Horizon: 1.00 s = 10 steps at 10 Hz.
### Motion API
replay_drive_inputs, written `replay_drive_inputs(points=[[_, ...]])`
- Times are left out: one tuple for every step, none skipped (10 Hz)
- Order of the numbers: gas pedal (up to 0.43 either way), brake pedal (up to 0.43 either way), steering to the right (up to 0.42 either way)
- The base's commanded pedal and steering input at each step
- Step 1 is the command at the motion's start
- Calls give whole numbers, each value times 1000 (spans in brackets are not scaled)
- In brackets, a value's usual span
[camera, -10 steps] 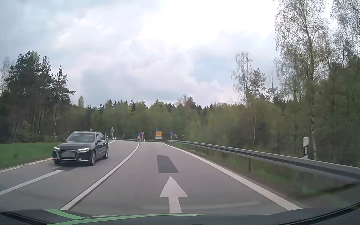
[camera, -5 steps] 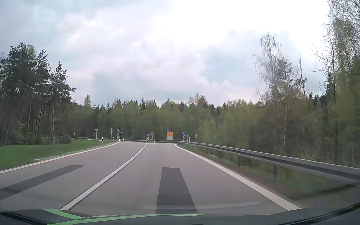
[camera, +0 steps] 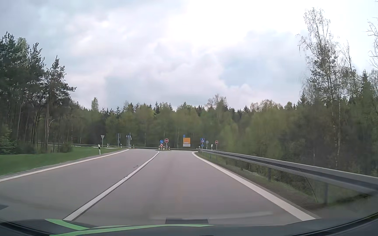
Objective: Follow the waypoints while adhering to traffic rules and regulations
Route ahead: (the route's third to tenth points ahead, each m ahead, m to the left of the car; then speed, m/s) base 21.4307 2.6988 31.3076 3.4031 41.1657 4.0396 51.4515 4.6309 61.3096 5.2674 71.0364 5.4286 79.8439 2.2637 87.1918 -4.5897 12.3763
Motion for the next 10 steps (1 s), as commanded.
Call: replay_drive_inputs(points=[[0, 0, -17], [0, 0, -16], [0, 0, -14], [0, 0, -10], [0, 0, -8], [0, 0, -8], [0, 0, -8], [0, 0, -7], [0, 0, -6], [0, 0, -6]])
